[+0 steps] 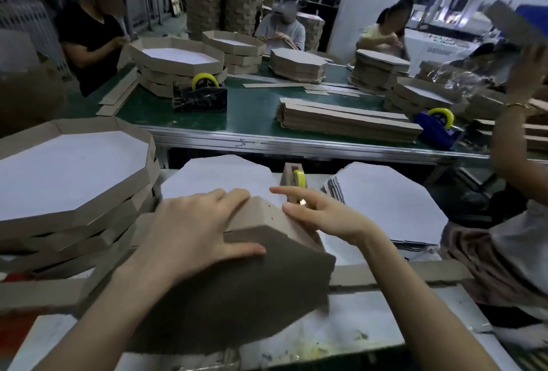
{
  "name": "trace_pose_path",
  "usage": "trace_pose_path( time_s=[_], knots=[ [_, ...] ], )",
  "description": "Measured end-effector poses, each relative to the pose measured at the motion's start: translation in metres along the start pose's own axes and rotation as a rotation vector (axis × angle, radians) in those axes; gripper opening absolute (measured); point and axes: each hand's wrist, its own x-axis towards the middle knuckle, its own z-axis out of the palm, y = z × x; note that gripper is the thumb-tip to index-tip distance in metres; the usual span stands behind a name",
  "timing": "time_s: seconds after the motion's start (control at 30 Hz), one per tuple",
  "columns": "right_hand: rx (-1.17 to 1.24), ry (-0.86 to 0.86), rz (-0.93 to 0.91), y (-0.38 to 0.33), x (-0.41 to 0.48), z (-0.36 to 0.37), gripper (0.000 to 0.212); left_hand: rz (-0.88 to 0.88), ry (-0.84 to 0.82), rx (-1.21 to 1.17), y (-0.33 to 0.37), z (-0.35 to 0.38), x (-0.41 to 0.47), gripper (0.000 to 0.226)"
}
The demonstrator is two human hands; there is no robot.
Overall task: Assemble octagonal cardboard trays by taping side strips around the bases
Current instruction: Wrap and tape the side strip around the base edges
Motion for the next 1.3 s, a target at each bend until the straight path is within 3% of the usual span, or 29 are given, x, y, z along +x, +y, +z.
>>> trace_pose_path(
  time_s=[0.2,0.53,0.7,0.8,0.9,0.97,1.07,1.13,1.17,1.27,1.3],
  knots=[
    [-0.035,-0.003,-0.211,-0.05,-0.009,0.004,0.058,-0.166,0.198,-0.249,-0.026,0.002,-0.05,0.078],
    [-0.098,0.007,-0.193,-0.076,0.003,0.039,0.06,-0.342,0.176,-0.445,-0.049,0.034,-0.095,0.079],
    [-0.068,0.077,-0.187,-0.069,-0.003,0.047,0.07,-0.188,0.209,-0.411,-0.039,0.02,-0.085,0.073],
    [-0.05,0.116,-0.196,-0.067,-0.011,0.052,0.073,-0.022,0.161,-0.38,-0.024,0.01,-0.072,0.052],
    [-0.186,0.219,-0.21,-0.068,-0.02,0.054,0.066,0.021,0.111,-0.388,-0.017,0.007,-0.067,0.035],
    [-0.236,0.388,-0.246,-0.071,-0.027,0.053,0.048,0.014,0.095,-0.44,-0.016,0.005,-0.065,0.03],
    [-0.08,0.564,-0.298,-0.081,-0.035,0.052,0.018,-0.016,0.098,-0.491,-0.014,0.003,-0.062,0.032],
    [0.015,0.568,-0.287,-0.085,-0.042,0.054,0.015,-0.033,0.087,-0.489,-0.013,0.002,-0.061,0.032],
    [0.028,0.534,-0.264,-0.087,-0.046,0.055,0.022,-0.044,0.08,-0.484,-0.012,0.002,-0.06,0.031],
    [0.161,0.322,-0.128,-0.09,-0.051,0.061,0.082,-0.056,0.09,-0.481,-0.013,0.004,-0.058,0.029],
    [0.206,0.321,-0.097,-0.091,-0.051,0.065,0.088,-0.057,0.088,-0.479,-0.013,0.004,-0.057,0.03]
  ],
)
